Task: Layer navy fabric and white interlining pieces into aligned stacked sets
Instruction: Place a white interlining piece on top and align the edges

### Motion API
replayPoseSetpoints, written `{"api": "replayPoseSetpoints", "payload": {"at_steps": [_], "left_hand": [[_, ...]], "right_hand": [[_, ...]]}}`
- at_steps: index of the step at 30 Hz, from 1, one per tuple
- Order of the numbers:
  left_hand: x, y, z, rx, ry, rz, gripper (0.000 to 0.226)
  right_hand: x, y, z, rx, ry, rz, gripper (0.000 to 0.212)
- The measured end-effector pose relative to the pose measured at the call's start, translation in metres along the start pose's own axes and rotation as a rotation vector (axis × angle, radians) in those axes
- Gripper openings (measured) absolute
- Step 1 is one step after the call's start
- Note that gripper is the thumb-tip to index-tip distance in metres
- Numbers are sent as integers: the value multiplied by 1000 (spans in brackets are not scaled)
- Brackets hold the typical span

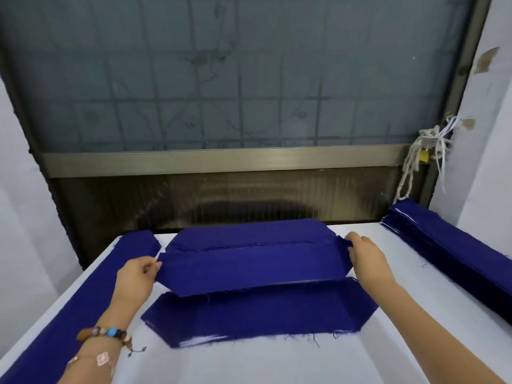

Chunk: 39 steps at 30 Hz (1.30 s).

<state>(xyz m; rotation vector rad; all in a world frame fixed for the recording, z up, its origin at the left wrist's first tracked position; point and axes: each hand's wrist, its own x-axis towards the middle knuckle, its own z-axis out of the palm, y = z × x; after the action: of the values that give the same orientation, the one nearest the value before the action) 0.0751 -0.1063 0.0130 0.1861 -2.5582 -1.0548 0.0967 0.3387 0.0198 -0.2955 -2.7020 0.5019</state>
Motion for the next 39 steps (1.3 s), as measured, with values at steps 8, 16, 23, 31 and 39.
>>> {"api": "replayPoseSetpoints", "payload": {"at_steps": [8,16,23,31,39], "left_hand": [[-51,-14,14,-76,34,-92,20],[-67,-16,28,-74,144,-126,18],[-72,-15,27,-50,118,-95,23],[-73,-18,30,-10,130,-79,10],[-71,-23,33,-3,159,-91,11]], "right_hand": [[-54,33,33,296,29,153,17],[-62,43,44,359,105,183,29],[-61,43,43,321,80,216,36],[-63,42,42,309,71,199,30],[-65,41,42,333,84,208,26]]}}
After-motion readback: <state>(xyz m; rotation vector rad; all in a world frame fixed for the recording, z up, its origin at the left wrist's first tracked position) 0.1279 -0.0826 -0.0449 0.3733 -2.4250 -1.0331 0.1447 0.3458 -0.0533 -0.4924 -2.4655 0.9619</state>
